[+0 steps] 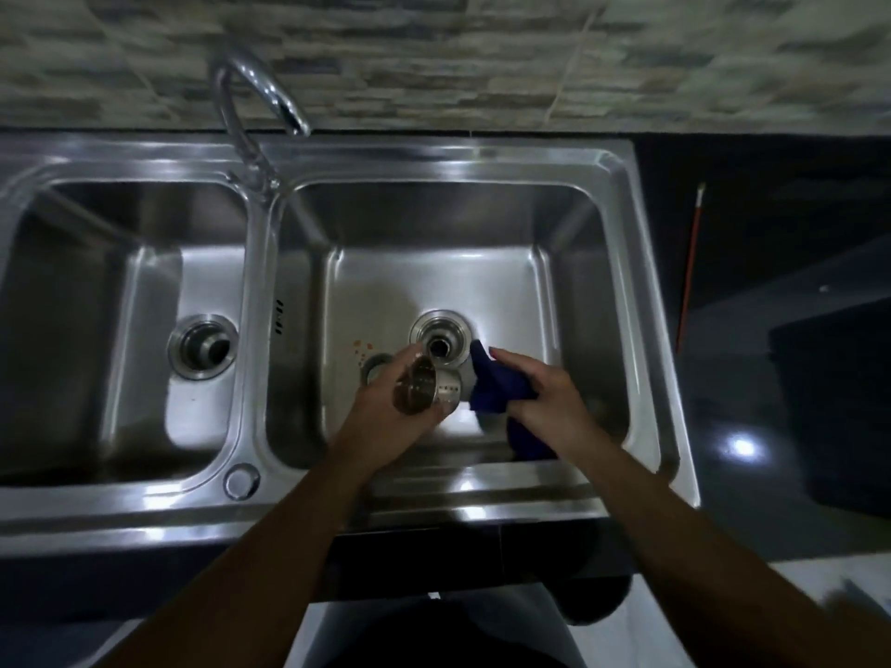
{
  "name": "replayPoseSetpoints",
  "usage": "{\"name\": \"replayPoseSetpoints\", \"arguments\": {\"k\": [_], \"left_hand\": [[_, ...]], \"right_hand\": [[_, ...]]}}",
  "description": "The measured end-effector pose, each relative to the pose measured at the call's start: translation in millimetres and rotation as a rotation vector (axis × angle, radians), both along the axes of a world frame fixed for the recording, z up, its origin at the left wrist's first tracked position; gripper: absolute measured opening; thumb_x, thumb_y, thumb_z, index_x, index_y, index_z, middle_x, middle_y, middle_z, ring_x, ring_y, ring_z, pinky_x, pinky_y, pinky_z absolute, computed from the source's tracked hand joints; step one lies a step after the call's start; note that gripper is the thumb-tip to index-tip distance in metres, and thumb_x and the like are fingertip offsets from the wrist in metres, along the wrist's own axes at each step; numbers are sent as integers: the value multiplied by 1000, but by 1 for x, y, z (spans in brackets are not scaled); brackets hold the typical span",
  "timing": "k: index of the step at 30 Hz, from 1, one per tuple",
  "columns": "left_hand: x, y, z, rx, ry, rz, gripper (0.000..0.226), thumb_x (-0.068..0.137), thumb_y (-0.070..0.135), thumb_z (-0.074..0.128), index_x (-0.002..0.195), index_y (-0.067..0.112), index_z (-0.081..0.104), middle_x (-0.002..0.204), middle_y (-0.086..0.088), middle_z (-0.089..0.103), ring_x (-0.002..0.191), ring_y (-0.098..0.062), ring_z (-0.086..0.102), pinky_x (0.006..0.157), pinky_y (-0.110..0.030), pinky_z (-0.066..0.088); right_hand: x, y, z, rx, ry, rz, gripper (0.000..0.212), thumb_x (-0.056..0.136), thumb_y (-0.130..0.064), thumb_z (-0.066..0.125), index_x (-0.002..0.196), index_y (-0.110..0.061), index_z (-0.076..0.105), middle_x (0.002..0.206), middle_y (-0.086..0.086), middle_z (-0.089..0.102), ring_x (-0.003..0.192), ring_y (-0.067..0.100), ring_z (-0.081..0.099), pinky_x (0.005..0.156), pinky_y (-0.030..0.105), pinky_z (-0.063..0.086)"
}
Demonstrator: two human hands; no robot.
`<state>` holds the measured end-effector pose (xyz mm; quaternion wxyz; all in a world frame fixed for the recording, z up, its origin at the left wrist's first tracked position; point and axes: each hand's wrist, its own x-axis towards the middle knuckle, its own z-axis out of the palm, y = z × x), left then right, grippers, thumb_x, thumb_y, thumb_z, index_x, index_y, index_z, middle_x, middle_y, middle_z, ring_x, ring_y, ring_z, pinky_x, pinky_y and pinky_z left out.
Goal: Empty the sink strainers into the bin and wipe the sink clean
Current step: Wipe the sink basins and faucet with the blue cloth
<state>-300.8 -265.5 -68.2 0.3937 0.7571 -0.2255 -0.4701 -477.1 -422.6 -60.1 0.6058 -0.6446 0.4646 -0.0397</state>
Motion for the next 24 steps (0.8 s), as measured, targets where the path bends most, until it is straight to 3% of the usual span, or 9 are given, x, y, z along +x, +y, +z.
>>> {"name": "replayPoseSetpoints", "arguments": {"k": [2, 4, 6, 9, 12, 15, 18, 21, 24], "left_hand": [[-4, -15, 7, -43, 75, 40, 73, 61, 56, 84, 123, 70, 49, 112, 44, 61, 106, 6, 67, 98, -29, 57], [-6, -29, 9, -81, 177, 109, 67, 62, 50, 84, 122, 62, 56, 114, 28, 70, 108, -3, 69, 100, -36, 56], [-5, -38, 10, -93, 315, 154, 76, 67, 45, 84, 137, 41, 56, 124, 2, 72, 115, -18, 69, 106, -45, 52], [-1, -43, 10, -68, 470, 183, 89, 70, 45, 87, 146, 21, 50, 130, -10, 69, 117, -27, 68, 107, -48, 51], [-5, -48, 10, -62, 585, 187, 62, 77, 35, 78, 135, 17, 62, 125, -10, 72, 115, -26, 69, 95, -41, 59], [-13, -61, 13, -87, 683, 230, 43, 87, 25, 71, 129, 16, 66, 123, -10, 73, 114, -26, 70, 86, -34, 60], [-16, -76, 15, -109, 699, 309, 31, 94, 20, 65, 124, 14, 68, 121, -12, 73, 110, -26, 72, 82, -32, 61], [-17, -84, 14, -106, 709, 326, 38, 85, 27, 69, 120, 14, 69, 120, -14, 73, 107, -25, 73, 82, -32, 62], [-17, -91, 12, -100, 768, 279, 43, 84, 24, 71, 124, 9, 67, 121, -16, 72, 110, -28, 71, 83, -33, 62]], "right_hand": [[9, 13, 9, 57, -88, -97, 78, 68, 12, 59, 133, -32, 64, 116, 0, 74, 95, 15, 72, 73, 24, 54], [15, 27, 17, 69, -174, -110, 78, 71, 0, 62, 140, -36, 56, 122, -4, 72, 96, 10, 70, 73, 19, 53], [14, 36, 22, -73, -205, -19, 83, 79, -3, 70, 149, -37, 44, 138, -8, 62, 116, 6, 64, 91, 19, 53], [7, 27, 20, -391, -177, 226, 91, 79, 2, 70, 156, -28, 32, 156, -7, 42, 139, 10, 45, 110, 30, 46], [5, 11, 16, -573, -179, 334, 89, 76, 12, 67, 155, -14, 35, 162, -1, 34, 147, 18, 36, 115, 40, 42], [8, 1, 14, -577, -166, 273, 89, 78, 15, 65, 155, -14, 34, 163, 1, 31, 149, 18, 34, 114, 42, 43], [5, 7, 14, -567, -109, 225, 96, 78, 12, 63, 158, -25, 27, 164, -5, 29, 148, 13, 35, 112, 37, 45], [-3, 10, 14, -579, -104, 224, 95, 79, 10, 64, 158, -29, 26, 163, -4, 30, 147, 13, 38, 112, 35, 45], [0, -5, 14, -513, -140, 153, 89, 80, 15, 61, 157, -17, 31, 161, 1, 34, 148, 14, 37, 114, 40, 43]]}}
